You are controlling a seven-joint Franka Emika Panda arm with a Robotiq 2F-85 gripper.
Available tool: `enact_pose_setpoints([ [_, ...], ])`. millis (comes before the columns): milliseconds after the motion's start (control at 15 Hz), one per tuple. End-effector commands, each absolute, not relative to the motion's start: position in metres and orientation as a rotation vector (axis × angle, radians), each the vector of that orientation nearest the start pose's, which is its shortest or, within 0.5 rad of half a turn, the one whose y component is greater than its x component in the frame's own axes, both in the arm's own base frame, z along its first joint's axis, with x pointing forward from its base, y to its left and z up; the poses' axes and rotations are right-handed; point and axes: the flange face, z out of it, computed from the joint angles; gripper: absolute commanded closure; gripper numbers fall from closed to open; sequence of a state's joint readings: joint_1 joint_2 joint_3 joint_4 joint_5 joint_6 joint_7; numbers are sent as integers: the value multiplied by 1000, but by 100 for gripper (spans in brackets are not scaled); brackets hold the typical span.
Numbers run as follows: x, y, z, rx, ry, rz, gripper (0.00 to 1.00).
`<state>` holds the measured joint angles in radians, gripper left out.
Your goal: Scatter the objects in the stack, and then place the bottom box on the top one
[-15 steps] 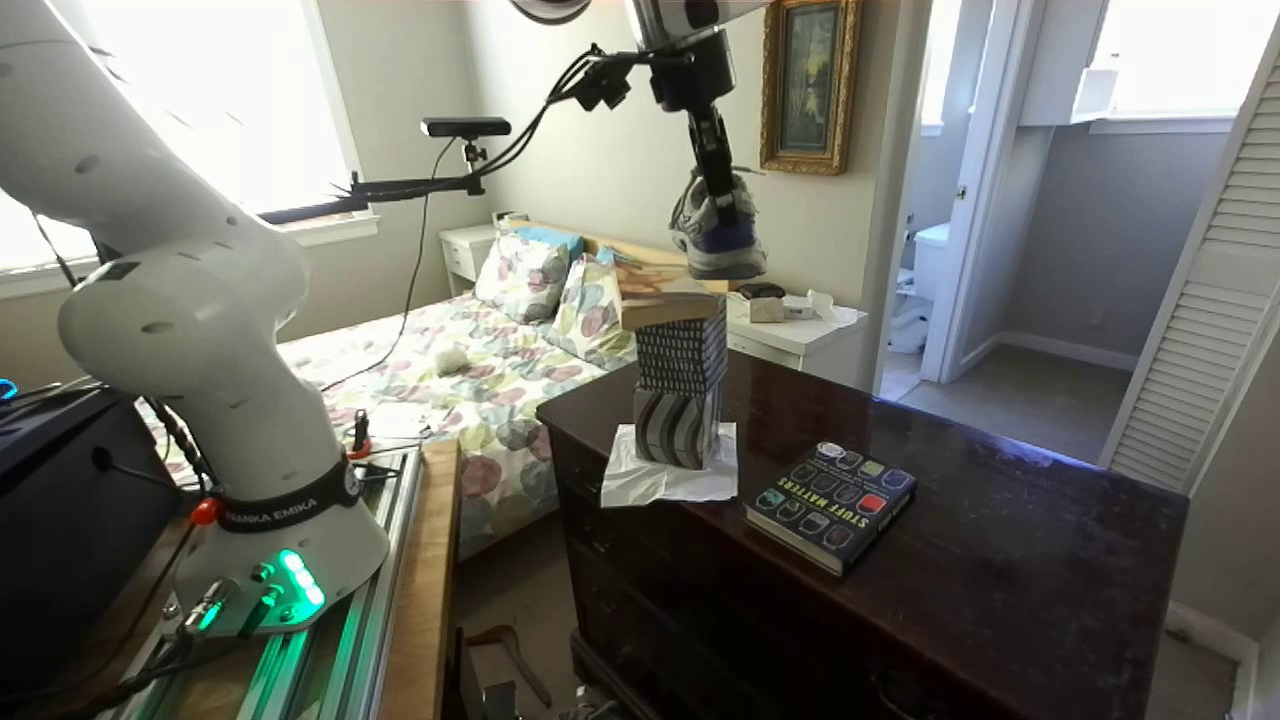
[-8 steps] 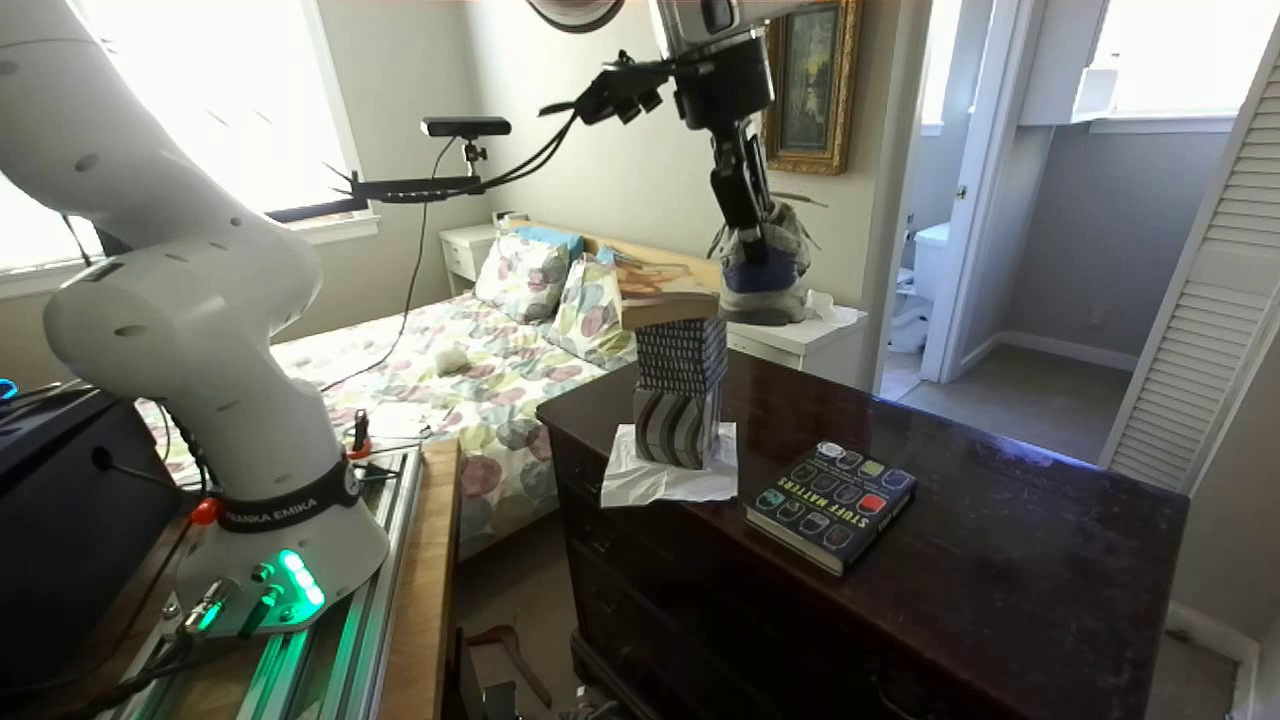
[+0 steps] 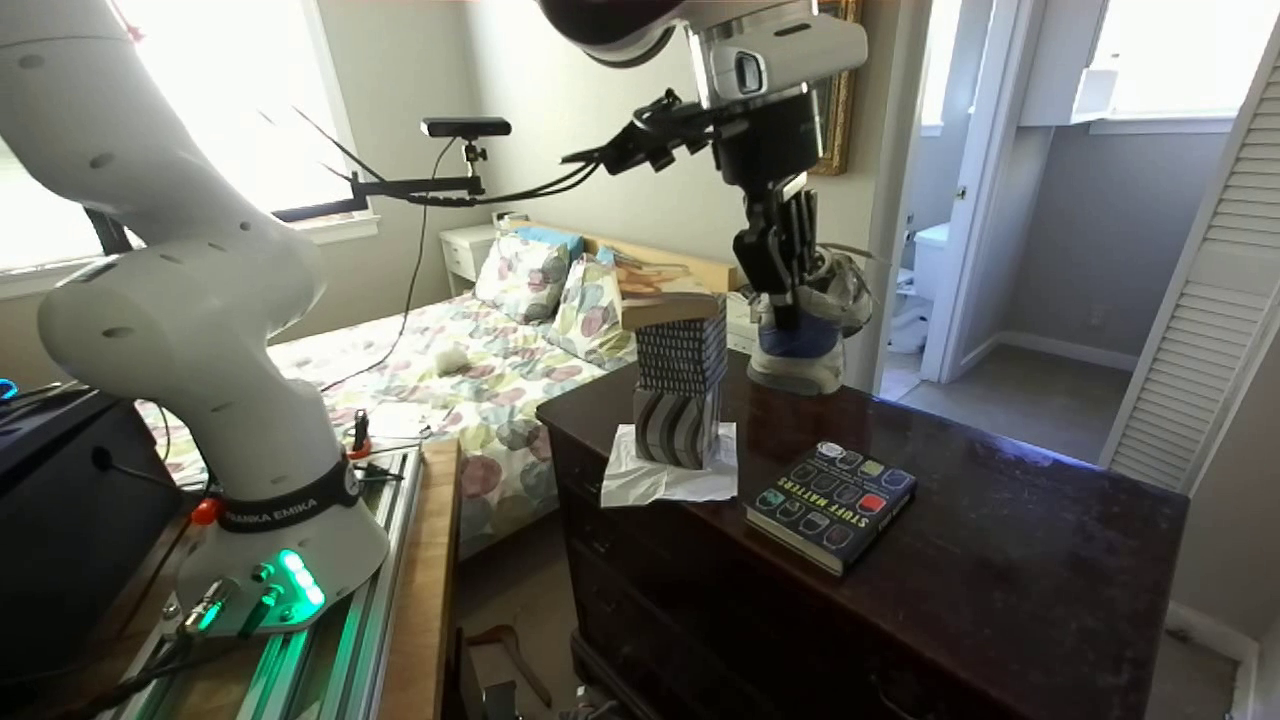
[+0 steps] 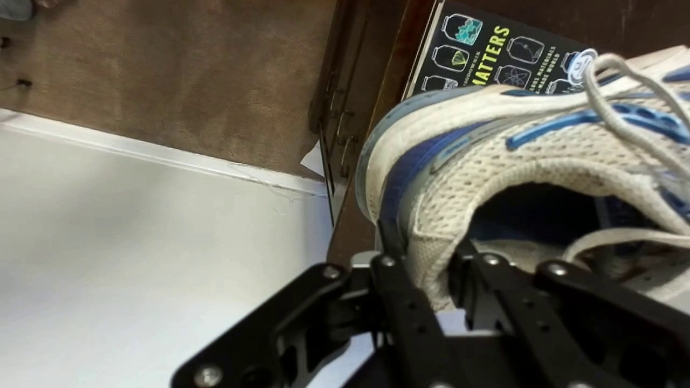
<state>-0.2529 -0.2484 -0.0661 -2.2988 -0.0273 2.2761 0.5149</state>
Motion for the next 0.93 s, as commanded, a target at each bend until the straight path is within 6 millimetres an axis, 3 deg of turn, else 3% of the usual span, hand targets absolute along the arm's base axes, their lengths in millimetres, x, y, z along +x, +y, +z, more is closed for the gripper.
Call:
enact_pose_setpoints([
  [0,483,-177,461,-2816,1316,-382,94],
  [267,489,-198,443,-2830,1280,-391,94],
  [333,481,-189,440,-2826,1296,-361,94],
  [400,481,-193,435,-2828,1301,-348,78],
  [867,482,-191,431,-2832,1296,-335,78],
])
